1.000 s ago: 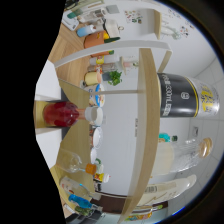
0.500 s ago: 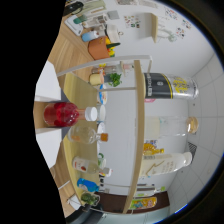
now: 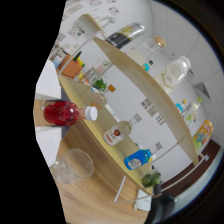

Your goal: Make me a cup of Vodka Sunrise.

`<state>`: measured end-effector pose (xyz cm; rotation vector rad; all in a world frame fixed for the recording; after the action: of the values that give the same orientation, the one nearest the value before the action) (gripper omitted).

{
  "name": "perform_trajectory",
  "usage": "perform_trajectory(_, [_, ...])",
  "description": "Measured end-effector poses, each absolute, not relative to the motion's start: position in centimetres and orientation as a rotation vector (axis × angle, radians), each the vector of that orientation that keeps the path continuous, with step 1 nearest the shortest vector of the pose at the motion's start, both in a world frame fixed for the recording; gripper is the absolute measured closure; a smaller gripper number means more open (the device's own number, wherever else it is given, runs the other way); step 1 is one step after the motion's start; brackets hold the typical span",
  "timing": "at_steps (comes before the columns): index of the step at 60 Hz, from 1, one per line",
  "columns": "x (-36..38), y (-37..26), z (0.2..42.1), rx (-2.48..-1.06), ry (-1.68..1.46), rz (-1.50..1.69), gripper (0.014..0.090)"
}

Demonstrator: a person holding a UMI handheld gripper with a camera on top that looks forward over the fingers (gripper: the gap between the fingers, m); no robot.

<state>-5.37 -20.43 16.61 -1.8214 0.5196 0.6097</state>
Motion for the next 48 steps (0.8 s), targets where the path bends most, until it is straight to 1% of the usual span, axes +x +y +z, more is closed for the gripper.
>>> perform_trajectory(5, [-5.4, -20.1, 18.3, -1.699, 0.747, 0.899, 0.0700])
perform_trajectory(11, [-4.8, -19.7, 19.8, -1.536, 0.962, 1.162, 0.0701])
perform_trajectory(24, [-3.1, -19.7, 21.5, -1.221, 1.287, 1.534, 0.0702])
perform_trajectory(34, [-1.8, -20.0, 22.8, -0.943, 1.465, 1.801, 0.0701])
perform_trajectory(42, [-1.0, -20.2, 23.4, -0.819, 1.518, 1.898, 0.0701])
perform_trajectory(45, [-0.8, -20.4, 23.4, -0.797, 1.530, 1.922, 0.0703])
perform_trajectory(48, [-0.9, -20.3, 23.4, -0.805, 1.534, 1.925, 0.0703])
